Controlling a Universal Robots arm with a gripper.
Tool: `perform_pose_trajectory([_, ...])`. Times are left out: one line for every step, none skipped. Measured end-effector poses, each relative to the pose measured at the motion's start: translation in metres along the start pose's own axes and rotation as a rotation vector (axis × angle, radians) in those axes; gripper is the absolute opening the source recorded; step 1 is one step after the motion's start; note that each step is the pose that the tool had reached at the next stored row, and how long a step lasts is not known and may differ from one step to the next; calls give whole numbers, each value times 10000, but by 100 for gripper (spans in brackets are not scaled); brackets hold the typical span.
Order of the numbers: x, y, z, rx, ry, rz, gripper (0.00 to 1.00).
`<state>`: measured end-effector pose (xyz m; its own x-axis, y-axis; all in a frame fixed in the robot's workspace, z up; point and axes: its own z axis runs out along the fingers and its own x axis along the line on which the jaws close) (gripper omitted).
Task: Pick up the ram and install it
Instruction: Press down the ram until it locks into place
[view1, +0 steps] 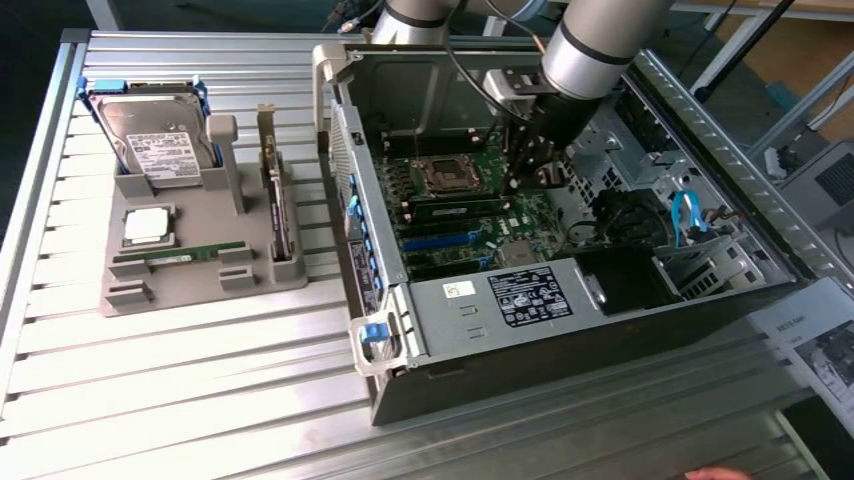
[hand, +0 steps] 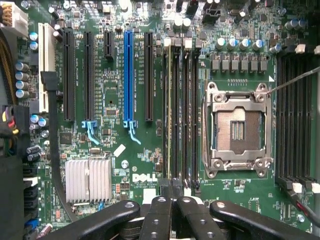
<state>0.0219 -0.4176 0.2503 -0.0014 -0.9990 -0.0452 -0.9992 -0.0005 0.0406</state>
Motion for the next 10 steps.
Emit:
perform_pose_trajectory([0, 17, 1, 0, 1, 0, 10])
perform_pose_trajectory([0, 31, 1, 0, 1, 0, 10])
perform_pose_trajectory([0, 44, 2, 0, 0, 0, 10])
perform_pose_trajectory([0, 58, 2, 0, 0, 0, 10])
perform_pose_trajectory([0, 73, 3, 1, 1, 0, 10])
perform_pose_trajectory([0, 89, 3, 0, 0, 0, 10])
perform_pose_trajectory([0, 103, 4, 1, 1, 0, 10])
perform_pose_trajectory([0, 119, 5, 0, 0, 0, 10])
perform_pose_trajectory([0, 134, 5, 0, 0, 0, 10])
perform_pose_trajectory([0, 149, 6, 0, 1, 0, 10])
